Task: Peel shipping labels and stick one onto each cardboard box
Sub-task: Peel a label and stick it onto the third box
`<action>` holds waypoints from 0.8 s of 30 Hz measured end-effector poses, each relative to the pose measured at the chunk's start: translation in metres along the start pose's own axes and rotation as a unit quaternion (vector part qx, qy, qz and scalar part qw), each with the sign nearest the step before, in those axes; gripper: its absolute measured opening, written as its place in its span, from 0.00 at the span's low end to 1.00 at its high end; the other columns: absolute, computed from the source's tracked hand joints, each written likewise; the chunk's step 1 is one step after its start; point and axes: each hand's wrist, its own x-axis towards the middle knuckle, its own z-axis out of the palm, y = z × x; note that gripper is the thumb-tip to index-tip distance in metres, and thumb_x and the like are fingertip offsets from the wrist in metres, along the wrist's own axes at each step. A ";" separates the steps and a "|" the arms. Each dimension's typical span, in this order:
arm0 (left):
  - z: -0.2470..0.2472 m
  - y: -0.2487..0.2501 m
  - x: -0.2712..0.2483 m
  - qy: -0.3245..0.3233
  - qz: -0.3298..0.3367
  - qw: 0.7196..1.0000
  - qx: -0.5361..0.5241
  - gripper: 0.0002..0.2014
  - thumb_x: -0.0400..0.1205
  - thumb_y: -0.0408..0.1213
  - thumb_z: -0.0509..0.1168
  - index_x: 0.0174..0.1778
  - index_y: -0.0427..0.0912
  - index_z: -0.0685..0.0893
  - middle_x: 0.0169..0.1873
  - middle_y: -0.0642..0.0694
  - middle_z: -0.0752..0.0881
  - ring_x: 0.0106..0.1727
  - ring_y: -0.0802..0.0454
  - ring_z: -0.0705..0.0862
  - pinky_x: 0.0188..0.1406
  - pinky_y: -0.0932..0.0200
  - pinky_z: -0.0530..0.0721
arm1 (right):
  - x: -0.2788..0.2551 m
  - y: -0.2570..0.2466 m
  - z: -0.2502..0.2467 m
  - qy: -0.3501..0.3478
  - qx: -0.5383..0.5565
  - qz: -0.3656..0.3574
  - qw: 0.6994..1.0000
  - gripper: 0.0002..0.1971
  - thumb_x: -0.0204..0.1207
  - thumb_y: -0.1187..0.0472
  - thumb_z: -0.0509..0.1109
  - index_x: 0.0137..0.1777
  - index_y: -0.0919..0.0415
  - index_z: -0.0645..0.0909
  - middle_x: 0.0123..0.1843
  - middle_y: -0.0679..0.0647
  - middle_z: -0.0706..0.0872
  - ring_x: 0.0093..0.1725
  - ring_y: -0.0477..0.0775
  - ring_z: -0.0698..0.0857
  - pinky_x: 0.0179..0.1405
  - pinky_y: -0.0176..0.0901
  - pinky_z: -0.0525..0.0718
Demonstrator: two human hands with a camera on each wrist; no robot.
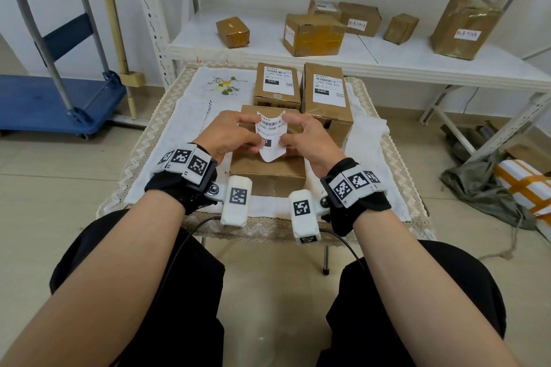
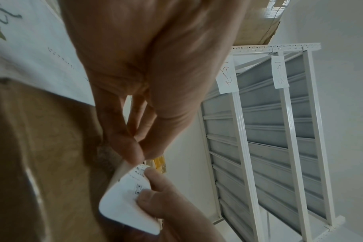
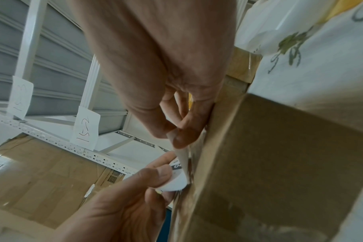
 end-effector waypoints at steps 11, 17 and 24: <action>0.001 0.001 -0.001 -0.006 -0.008 1.000 0.003 0.30 0.73 0.15 0.71 0.71 0.38 0.81 0.46 0.52 0.84 0.36 0.51 0.88 0.32 0.65 0.89 | -0.006 -0.004 -0.002 -0.001 -0.028 -0.019 0.999 0.22 0.74 0.81 0.67 0.68 0.69 0.81 0.49 0.37 0.79 0.63 0.53 0.80 0.67 0.60 0.83; 0.001 0.002 -0.003 -0.009 -0.009 1.000 0.006 0.30 0.73 0.14 0.70 0.71 0.36 0.80 0.45 0.50 0.84 0.29 0.52 0.87 0.27 0.67 0.87 | -0.003 -0.003 0.001 0.007 -0.053 -0.019 0.998 0.27 0.73 0.80 0.69 0.73 0.68 0.78 0.66 0.51 0.80 0.71 0.56 0.79 0.70 0.59 0.82; 0.002 0.002 -0.004 -0.002 -0.004 1.000 0.003 0.29 0.73 0.14 0.70 0.70 0.36 0.81 0.46 0.50 0.84 0.34 0.51 0.87 0.28 0.67 0.87 | -0.007 -0.006 -0.001 -0.001 -0.061 -0.021 0.998 0.23 0.74 0.81 0.68 0.70 0.70 0.80 0.50 0.40 0.82 0.62 0.52 0.82 0.68 0.58 0.83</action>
